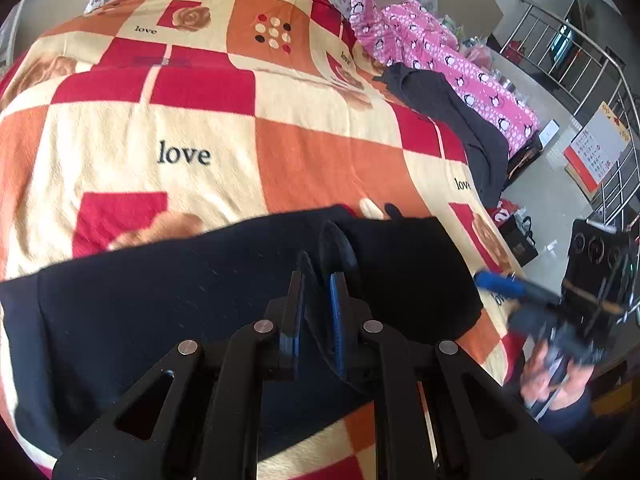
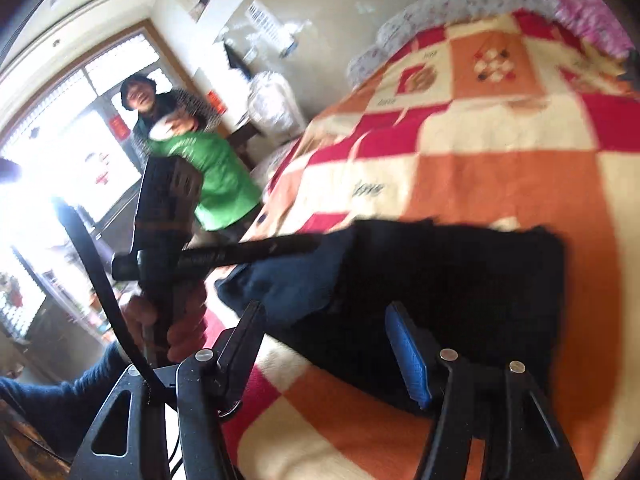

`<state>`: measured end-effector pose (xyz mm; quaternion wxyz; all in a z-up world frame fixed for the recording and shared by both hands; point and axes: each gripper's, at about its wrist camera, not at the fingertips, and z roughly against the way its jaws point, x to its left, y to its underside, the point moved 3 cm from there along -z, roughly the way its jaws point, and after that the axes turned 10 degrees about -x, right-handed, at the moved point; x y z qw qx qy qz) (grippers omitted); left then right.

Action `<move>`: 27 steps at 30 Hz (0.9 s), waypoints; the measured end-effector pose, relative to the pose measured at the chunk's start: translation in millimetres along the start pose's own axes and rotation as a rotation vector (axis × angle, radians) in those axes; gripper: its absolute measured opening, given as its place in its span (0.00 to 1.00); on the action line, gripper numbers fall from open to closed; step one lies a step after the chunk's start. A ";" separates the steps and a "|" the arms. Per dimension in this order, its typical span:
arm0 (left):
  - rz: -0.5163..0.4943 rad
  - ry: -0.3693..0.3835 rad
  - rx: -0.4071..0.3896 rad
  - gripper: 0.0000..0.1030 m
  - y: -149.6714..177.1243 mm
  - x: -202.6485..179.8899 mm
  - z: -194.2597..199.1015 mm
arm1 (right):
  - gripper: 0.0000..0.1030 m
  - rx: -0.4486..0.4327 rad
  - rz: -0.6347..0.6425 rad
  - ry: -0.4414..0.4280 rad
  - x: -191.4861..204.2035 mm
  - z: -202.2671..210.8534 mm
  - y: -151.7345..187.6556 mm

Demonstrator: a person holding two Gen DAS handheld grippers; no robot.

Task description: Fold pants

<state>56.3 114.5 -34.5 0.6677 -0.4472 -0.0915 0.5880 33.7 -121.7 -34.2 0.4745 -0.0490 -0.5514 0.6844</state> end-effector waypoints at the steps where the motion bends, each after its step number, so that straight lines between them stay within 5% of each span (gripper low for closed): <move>1: -0.005 -0.005 0.011 0.10 2.0 -4.8 -3.5 | 0.60 -0.010 -0.009 0.050 -9.6 9.9 -1.4; 5: 0.015 0.008 0.012 0.10 7.0 -19.9 -12.6 | 0.62 0.011 -0.050 0.252 -54.5 18.4 -1.3; 9: 0.065 0.002 0.021 0.10 11.6 -28.0 -24.8 | 0.61 0.049 -0.122 0.239 -82.4 0.4 3.9; 10: 0.064 -0.010 0.024 0.10 12.4 -30.5 -27.9 | 0.53 0.047 -0.144 0.207 -84.6 -4.9 6.0; 11: 0.061 -0.031 0.029 0.10 14.8 -32.2 -32.0 | 0.35 0.051 -0.168 0.172 -84.9 -10.8 7.3; 16: 0.041 -0.104 0.047 0.10 26.1 -35.0 -32.2 | 0.28 0.076 0.049 0.253 -42.2 -8.8 2.0; 19: 0.019 -0.137 0.033 0.10 29.5 -34.3 -33.1 | 0.33 0.124 0.113 0.378 -50.4 -13.4 14.7; 20: 0.024 -0.146 0.026 0.10 30.2 -34.0 -33.1 | 0.48 0.125 0.116 0.411 -57.0 -13.0 19.3; 22: 0.029 -0.163 0.019 0.10 31.9 -35.2 -30.7 | 0.59 0.099 0.065 0.428 -64.9 -1.8 20.4; 27: -0.013 -0.220 0.014 0.10 29.3 -39.7 -25.4 | 0.59 0.080 0.054 0.444 -57.5 13.9 15.5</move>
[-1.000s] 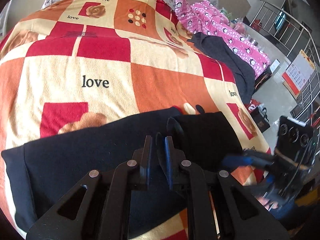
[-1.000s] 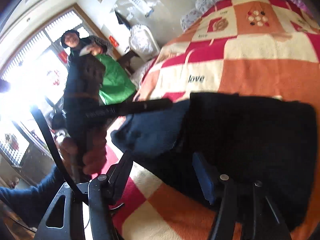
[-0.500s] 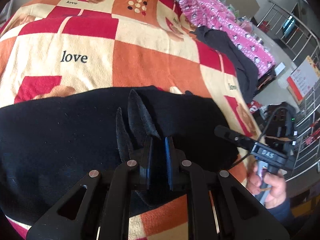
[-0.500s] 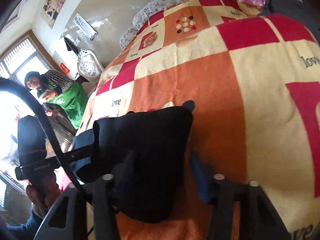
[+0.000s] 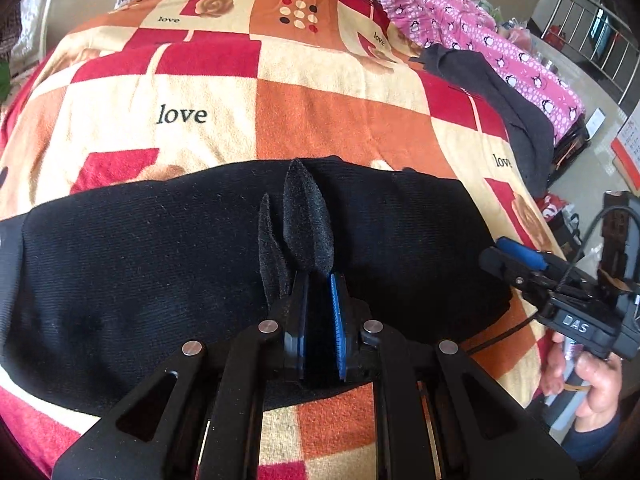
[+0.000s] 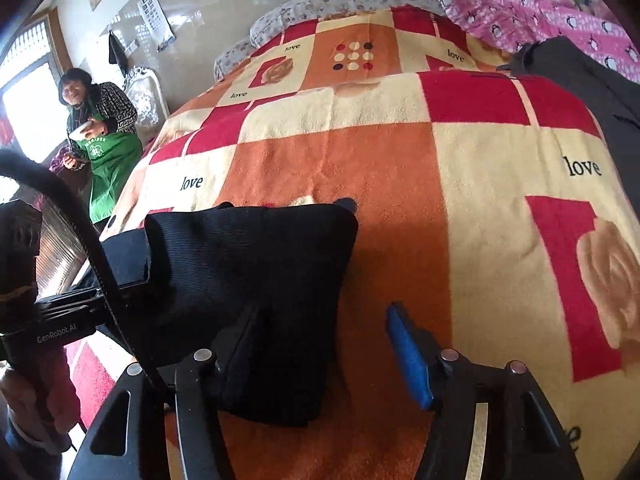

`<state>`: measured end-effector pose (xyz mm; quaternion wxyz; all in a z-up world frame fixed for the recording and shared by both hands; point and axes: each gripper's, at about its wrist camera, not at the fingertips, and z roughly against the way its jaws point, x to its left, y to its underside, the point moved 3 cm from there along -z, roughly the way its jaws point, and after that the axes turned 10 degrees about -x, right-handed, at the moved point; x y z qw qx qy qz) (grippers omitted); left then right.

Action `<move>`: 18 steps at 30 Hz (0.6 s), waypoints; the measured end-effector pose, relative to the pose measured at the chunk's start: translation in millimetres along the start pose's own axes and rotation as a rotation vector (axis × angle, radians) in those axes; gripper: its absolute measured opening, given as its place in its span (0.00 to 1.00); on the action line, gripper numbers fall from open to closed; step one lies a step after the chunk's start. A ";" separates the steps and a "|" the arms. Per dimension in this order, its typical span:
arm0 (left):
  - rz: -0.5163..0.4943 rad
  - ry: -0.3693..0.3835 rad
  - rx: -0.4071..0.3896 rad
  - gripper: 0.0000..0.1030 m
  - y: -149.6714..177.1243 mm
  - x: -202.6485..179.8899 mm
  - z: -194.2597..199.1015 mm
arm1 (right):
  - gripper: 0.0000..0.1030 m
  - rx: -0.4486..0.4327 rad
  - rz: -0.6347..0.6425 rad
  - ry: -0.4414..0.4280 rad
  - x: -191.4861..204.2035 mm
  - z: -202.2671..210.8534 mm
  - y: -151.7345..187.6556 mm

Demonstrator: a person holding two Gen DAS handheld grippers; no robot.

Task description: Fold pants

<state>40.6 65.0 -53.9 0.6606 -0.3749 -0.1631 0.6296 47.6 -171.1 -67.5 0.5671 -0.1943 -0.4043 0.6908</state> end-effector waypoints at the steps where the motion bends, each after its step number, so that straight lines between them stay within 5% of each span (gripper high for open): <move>1: -0.007 -0.009 -0.005 0.10 -0.8 0.3 1.3 | 0.59 -0.010 0.010 0.007 2.9 5.0 -1.7; 7: -0.079 -0.074 -0.043 0.10 -4.8 -1.2 10.4 | 0.59 -0.086 0.018 -0.050 30.2 19.1 -13.5; 18: -0.118 -0.127 -0.052 0.10 -5.8 13.6 17.7 | 0.59 -0.030 -0.004 -0.109 69.7 -18.0 -8.8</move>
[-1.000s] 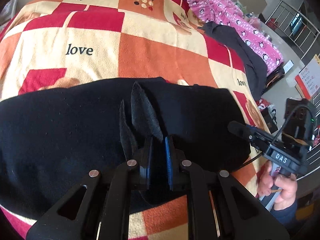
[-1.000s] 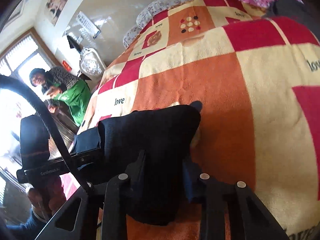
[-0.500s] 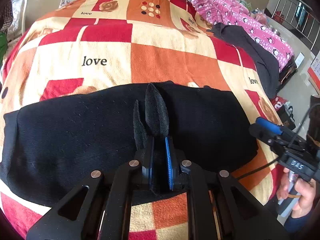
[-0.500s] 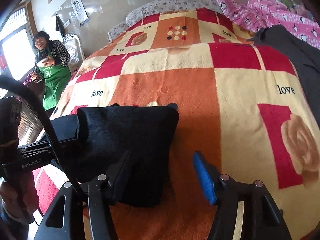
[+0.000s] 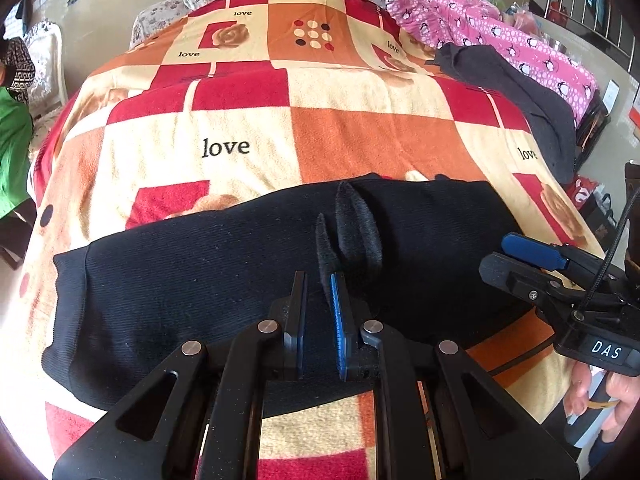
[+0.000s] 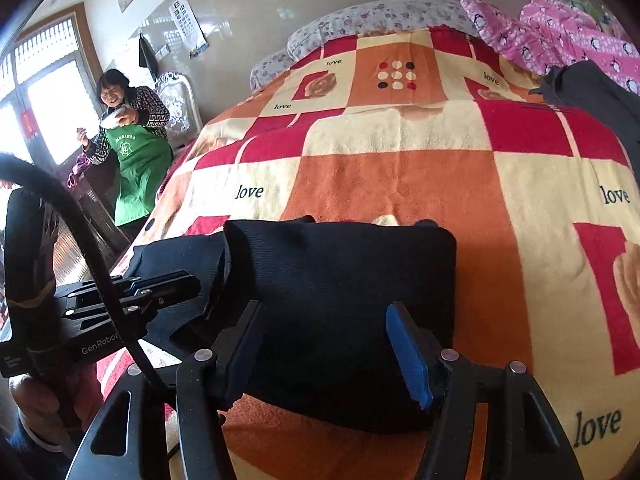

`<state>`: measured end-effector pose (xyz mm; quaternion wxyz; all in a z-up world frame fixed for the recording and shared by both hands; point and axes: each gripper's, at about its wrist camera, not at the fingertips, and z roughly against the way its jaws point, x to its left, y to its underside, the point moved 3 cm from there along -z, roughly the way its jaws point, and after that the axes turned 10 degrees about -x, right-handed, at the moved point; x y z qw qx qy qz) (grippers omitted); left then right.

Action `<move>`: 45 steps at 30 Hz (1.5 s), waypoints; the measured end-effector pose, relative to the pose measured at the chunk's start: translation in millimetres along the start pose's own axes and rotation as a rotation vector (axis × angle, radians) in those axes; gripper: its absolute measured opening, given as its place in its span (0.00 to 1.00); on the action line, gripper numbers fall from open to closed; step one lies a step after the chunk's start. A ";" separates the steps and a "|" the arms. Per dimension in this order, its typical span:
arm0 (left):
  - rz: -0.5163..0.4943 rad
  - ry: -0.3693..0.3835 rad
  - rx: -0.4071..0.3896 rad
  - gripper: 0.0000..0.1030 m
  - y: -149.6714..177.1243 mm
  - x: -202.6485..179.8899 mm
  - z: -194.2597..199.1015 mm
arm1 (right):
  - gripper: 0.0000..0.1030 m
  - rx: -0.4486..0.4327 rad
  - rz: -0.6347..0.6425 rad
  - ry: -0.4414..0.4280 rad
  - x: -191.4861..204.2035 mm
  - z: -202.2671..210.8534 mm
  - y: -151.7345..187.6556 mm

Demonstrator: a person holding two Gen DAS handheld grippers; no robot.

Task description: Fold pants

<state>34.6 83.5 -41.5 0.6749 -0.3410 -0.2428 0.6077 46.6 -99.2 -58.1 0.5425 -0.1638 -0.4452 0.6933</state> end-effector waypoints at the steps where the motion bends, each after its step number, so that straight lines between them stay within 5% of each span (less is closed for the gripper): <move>1: 0.000 0.001 -0.001 0.10 0.4 1.4 0.6 | 0.59 0.002 -0.003 -0.003 2.7 -2.0 -0.1; 45: -0.036 0.055 0.034 0.10 23.3 51.9 4.0 | 0.59 0.042 0.019 -0.047 66.9 -38.8 2.1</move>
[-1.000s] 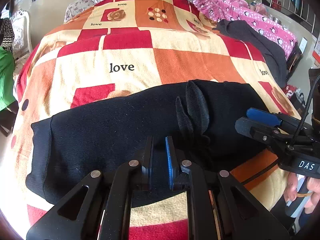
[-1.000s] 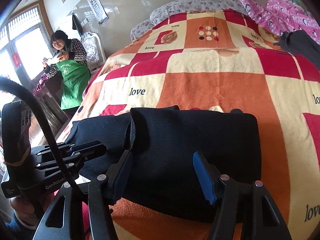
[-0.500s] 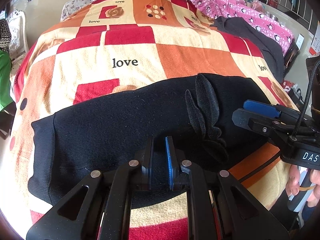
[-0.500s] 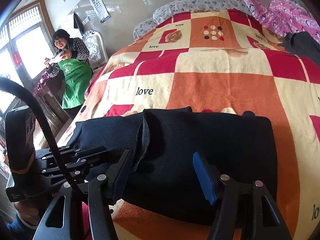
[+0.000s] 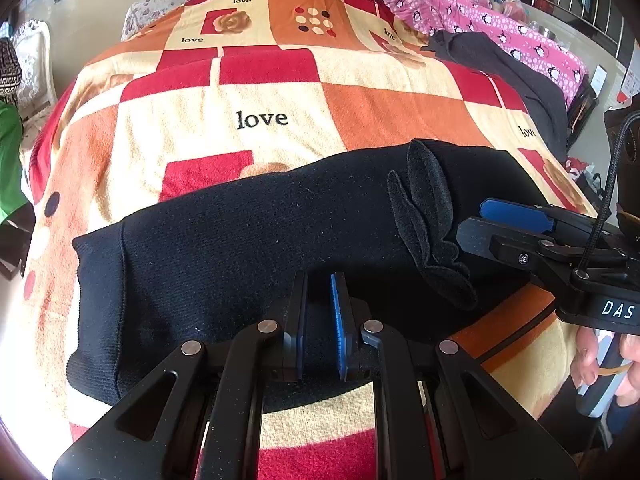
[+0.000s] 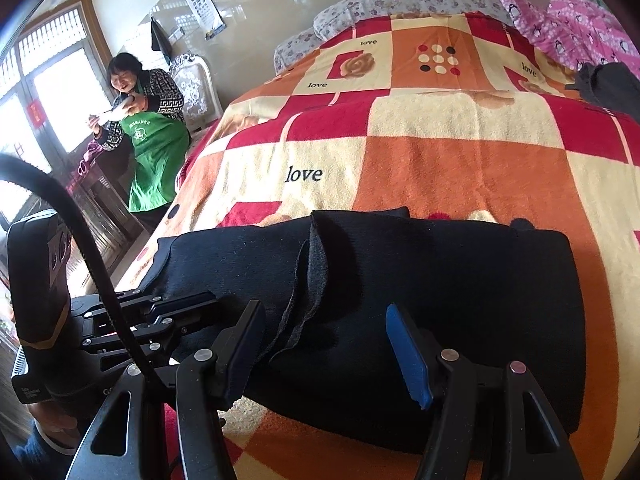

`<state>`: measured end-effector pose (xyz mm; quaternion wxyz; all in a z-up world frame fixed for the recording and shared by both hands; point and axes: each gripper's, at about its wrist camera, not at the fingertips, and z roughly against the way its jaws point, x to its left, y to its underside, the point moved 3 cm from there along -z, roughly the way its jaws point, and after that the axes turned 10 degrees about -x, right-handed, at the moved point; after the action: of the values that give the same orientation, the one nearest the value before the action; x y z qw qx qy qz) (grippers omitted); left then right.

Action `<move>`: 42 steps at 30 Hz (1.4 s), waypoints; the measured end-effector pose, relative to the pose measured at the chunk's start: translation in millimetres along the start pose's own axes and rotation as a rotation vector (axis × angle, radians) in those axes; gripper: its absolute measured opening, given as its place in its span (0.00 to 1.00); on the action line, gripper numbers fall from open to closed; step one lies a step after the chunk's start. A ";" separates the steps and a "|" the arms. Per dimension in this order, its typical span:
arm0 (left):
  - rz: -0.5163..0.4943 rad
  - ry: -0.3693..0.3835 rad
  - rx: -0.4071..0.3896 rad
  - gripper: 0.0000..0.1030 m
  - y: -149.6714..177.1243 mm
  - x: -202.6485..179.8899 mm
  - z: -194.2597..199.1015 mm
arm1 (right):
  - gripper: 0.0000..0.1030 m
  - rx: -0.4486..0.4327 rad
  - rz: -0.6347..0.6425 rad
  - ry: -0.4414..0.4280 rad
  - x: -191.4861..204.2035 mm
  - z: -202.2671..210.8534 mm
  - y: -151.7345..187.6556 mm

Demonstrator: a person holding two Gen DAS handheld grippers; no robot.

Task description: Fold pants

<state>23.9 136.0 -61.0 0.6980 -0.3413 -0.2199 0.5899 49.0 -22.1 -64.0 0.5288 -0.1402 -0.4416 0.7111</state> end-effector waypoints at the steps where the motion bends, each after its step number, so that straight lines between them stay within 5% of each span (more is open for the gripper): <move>1: 0.000 0.000 0.001 0.10 0.3 0.8 0.2 | 0.59 0.001 0.001 0.000 0.6 -0.9 -0.1; 23: 0.036 -0.032 0.004 0.10 7.9 27.9 15.9 | 0.59 0.025 0.030 -0.029 20.9 -18.0 0.0; 42: 0.049 -0.055 -0.006 0.10 5.8 42.9 24.5 | 0.59 0.036 0.052 0.050 26.9 -25.8 -2.0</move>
<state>11.5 183.5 -52.9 0.6762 -0.3323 -0.2323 0.6152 56.6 14.0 -70.1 0.5233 -0.1599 -0.4116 0.7288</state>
